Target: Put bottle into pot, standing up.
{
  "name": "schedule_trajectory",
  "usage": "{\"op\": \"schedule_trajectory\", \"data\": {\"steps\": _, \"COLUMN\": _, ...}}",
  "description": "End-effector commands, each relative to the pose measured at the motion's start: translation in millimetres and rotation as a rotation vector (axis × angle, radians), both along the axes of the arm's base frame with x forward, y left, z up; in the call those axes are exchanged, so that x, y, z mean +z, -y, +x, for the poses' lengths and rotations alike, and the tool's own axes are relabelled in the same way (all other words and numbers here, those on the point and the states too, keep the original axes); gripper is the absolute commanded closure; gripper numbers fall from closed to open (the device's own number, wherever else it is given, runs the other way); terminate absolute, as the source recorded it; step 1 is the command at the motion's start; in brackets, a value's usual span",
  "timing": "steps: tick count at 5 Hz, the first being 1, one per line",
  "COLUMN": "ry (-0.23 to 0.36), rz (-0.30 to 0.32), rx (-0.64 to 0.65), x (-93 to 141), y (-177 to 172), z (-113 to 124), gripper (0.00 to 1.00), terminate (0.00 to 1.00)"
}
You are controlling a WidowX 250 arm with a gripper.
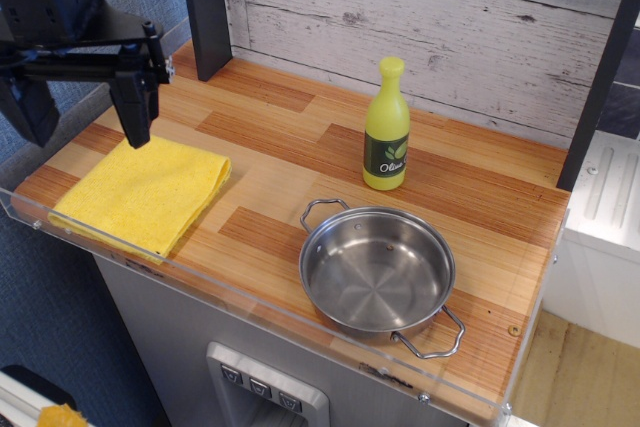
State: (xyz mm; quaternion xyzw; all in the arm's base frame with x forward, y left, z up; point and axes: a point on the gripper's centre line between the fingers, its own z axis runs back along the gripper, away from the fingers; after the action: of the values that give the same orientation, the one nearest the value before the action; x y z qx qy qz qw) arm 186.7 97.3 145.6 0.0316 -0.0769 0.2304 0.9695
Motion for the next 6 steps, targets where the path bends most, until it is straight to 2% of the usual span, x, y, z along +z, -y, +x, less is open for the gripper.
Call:
{"op": "schedule_trajectory", "data": {"steps": 1, "ry": 0.000, "rz": 0.000, "rx": 0.000, "x": 0.0, "y": 0.0, "z": 0.0, "gripper": 0.00, "terminate": 0.00}}
{"op": "schedule_trajectory", "data": {"steps": 2, "ry": 0.021, "rz": -0.051, "rx": -0.072, "x": 1.4, "y": 19.2, "z": 20.3, "gripper": 0.00, "terminate": 0.00}}
{"op": "schedule_trajectory", "data": {"steps": 3, "ry": 0.052, "rz": -0.064, "rx": -0.138, "x": 7.2, "y": 46.1, "z": 45.1, "gripper": 0.00, "terminate": 0.00}}
{"op": "schedule_trajectory", "data": {"steps": 4, "ry": 0.080, "rz": -0.052, "rx": -0.269, "x": 12.7, "y": 77.5, "z": 78.0, "gripper": 0.00, "terminate": 0.00}}
{"op": "schedule_trajectory", "data": {"steps": 5, "ry": 0.081, "rz": -0.033, "rx": -0.338, "x": 13.0, "y": 98.3, "z": 107.0, "gripper": 0.00, "terminate": 0.00}}
{"op": "schedule_trajectory", "data": {"steps": 6, "ry": 0.050, "rz": 0.010, "rx": -0.339, "x": 4.3, "y": 107.5, "z": 129.3, "gripper": 0.00, "terminate": 0.00}}
